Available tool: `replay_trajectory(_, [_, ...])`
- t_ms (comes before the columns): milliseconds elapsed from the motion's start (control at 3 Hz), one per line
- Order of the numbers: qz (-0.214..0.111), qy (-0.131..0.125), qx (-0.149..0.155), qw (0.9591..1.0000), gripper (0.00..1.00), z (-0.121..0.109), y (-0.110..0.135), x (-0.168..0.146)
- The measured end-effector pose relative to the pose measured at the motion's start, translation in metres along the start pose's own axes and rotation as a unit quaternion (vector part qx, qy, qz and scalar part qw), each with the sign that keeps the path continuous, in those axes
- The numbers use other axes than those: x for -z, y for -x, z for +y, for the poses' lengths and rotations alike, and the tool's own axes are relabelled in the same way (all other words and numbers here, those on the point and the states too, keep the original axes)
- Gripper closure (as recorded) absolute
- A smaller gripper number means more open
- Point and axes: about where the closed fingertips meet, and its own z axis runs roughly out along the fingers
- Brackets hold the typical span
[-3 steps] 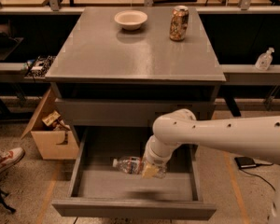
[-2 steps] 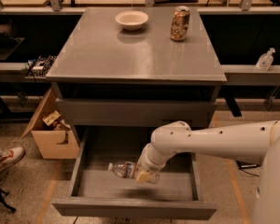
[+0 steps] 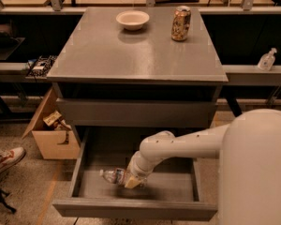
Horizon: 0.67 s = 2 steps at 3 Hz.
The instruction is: Place water bottle into middle drawer
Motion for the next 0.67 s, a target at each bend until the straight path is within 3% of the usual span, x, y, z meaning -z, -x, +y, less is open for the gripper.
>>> replay_trajectory(333, [-0.008, 0.010, -0.001, 0.9999, 1.00, -0.0021, 0.0109, -0.0315])
replay_trajectory(667, [-0.008, 0.013, -0.002, 0.9999, 0.82, -0.0002, 0.0104, -0.0340])
